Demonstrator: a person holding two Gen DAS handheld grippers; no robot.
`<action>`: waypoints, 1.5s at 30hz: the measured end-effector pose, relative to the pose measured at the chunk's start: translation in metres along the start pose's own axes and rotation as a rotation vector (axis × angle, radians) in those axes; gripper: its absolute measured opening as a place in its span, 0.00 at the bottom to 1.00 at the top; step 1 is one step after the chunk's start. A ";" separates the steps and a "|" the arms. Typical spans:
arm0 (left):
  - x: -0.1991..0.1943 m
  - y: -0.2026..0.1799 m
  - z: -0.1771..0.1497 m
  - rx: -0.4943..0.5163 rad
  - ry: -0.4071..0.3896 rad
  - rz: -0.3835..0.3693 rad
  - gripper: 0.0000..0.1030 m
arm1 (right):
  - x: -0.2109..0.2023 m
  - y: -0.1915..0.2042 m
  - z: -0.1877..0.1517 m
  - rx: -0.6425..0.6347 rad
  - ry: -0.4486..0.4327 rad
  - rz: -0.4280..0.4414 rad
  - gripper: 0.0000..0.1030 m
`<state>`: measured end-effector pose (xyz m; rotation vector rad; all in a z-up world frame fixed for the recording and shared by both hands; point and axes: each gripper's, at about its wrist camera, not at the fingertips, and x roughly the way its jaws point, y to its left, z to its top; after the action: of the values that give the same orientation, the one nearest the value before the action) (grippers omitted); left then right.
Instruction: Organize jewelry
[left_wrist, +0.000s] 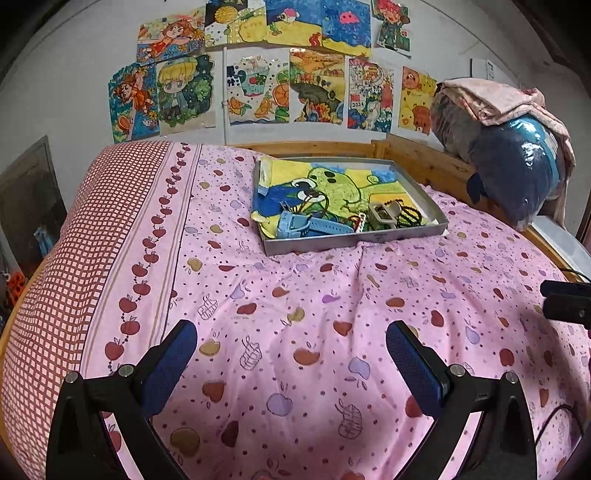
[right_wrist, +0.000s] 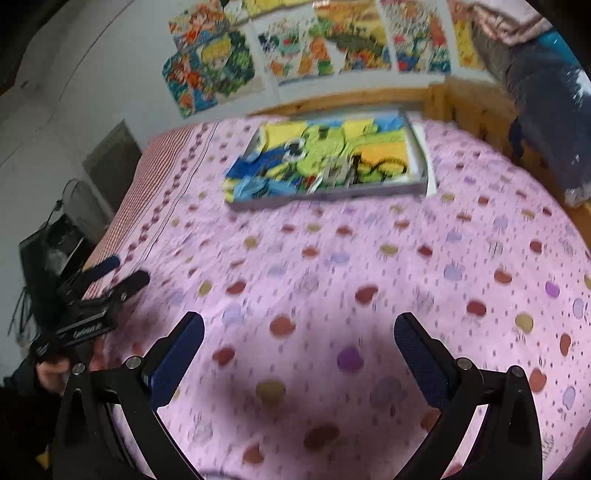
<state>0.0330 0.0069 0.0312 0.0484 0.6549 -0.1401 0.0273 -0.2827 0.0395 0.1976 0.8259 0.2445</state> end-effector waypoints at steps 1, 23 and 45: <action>0.000 0.001 0.000 -0.002 -0.010 0.009 1.00 | 0.002 0.002 0.001 0.002 -0.023 -0.005 0.98; -0.022 0.005 -0.005 0.023 -0.161 0.087 1.00 | -0.004 0.034 -0.009 -0.121 -0.329 -0.108 0.98; -0.026 0.009 -0.012 -0.011 -0.165 0.087 1.00 | -0.012 0.030 -0.023 -0.134 -0.363 -0.144 0.98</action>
<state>0.0065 0.0201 0.0373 0.0537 0.4884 -0.0560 -0.0015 -0.2558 0.0407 0.0532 0.4592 0.1219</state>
